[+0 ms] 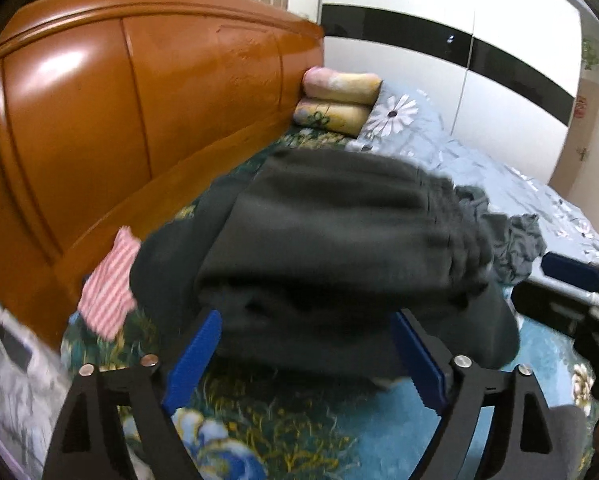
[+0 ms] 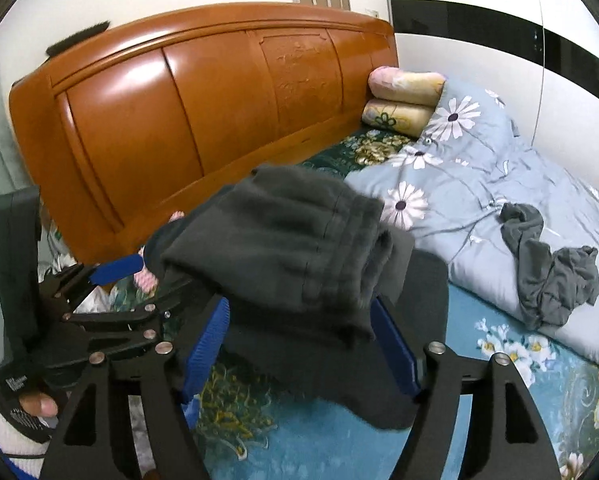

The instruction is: Fold clothes

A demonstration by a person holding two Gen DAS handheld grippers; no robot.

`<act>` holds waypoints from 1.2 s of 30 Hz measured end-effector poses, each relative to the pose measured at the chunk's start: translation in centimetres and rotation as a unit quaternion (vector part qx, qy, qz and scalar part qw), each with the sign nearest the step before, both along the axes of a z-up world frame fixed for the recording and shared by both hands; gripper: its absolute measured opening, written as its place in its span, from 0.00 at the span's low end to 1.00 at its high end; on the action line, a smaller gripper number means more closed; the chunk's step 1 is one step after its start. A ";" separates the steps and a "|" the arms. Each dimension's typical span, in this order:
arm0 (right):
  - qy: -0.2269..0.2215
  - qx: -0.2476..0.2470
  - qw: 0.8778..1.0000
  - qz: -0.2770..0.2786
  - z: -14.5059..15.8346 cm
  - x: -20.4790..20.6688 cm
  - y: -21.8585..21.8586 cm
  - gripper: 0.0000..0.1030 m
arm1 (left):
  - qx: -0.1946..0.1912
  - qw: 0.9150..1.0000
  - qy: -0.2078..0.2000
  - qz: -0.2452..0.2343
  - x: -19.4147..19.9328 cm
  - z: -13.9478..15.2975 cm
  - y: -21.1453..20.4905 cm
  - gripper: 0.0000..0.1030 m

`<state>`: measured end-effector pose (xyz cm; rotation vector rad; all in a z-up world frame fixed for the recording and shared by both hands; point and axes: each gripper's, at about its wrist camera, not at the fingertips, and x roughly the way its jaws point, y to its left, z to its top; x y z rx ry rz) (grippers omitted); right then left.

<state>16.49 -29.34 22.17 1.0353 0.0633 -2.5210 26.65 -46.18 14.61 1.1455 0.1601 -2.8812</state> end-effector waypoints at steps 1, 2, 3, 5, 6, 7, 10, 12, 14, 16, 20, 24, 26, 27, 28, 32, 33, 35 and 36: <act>-0.001 0.001 1.000 -0.004 -0.4 0.4 0.1 0.72 | 0.000 1.000 -0.005 0.004 0.5 -0.6 0.1 0.92; -0.003 0.000 1.000 -0.010 -0.9 0.8 0.3 0.72 | 0.000 1.000 -0.010 0.007 0.9 -1.1 0.2 0.95; -0.008 -0.003 1.000 -0.017 -1.3 1.0 0.5 0.72 | 0.001 1.000 -0.016 0.010 1.1 -1.5 0.3 0.96; -0.023 -0.006 0.999 -0.035 -2.2 1.3 0.9 0.73 | 0.003 1.000 -0.027 0.016 1.5 -2.2 0.4 0.97; -0.030 -0.001 0.999 -0.044 -2.6 1.5 0.9 0.75 | 0.006 0.999 -0.030 0.018 1.6 -2.4 0.4 0.98; -0.040 0.009 0.998 -0.051 -3.0 1.7 0.9 0.79 | 0.008 0.999 -0.033 0.019 1.8 -2.5 0.4 0.98; -0.073 -0.005 0.996 -0.053 -3.7 2.0 1.1 0.81 | 0.005 0.999 -0.031 0.027 2.1 -2.4 0.3 1.00; -0.079 -0.009 0.995 -0.055 -4.0 2.4 1.2 0.82 | 0.004 0.999 -0.030 0.034 2.2 -2.3 0.2 1.00; -0.077 0.001 0.996 -0.055 -4.1 2.7 0.9 0.84 | 0.004 0.999 -0.031 0.036 2.3 -2.3 0.3 1.00; -0.074 0.006 0.996 -0.056 -4.3 2.9 0.7 0.88 | 0.001 0.999 -0.032 0.039 2.4 -2.2 0.3 1.00; -0.066 0.010 0.996 -0.067 -4.8 3.6 0.6 0.96 | -0.006 0.999 -0.033 0.043 2.6 -2.4 0.4 1.00; -0.060 0.004 0.996 -0.071 -5.3 3.9 0.4 0.98 | -0.009 0.998 -0.031 0.049 2.9 -2.4 0.5 1.00; -0.054 0.005 0.996 -0.077 -5.4 4.0 0.5 1.00 | -0.011 0.998 -0.030 0.050 3.0 -2.4 0.5 1.00; -0.051 0.005 0.996 -0.080 -5.4 4.1 0.5 1.00 | -0.012 0.998 -0.030 0.050 3.1 -2.4 0.5 1.00; -0.048 0.005 0.996 -0.081 -5.4 4.2 0.5 1.00 | -0.013 0.998 -0.029 0.050 3.1 -2.4 0.5 1.00; -0.040 0.005 0.996 -0.084 -5.5 4.7 0.4 1.00 | -0.030 0.998 -0.028 0.053 3.3 -2.4 0.8 1.00; -0.039 0.005 0.996 -0.085 -5.5 4.7 0.4 1.00 | -0.035 0.997 -0.028 0.056 3.3 -2.4 0.8 1.00; -0.040 0.006 0.995 -0.086 -5.7 4.9 0.4 1.00 | -0.037 0.997 -0.027 0.059 3.5 -2.4 0.8 1.00; -0.041 0.005 0.995 -0.086 -5.7 4.9 0.4 1.00 | -0.036 0.997 -0.027 0.060 3.5 -2.4 0.7 1.00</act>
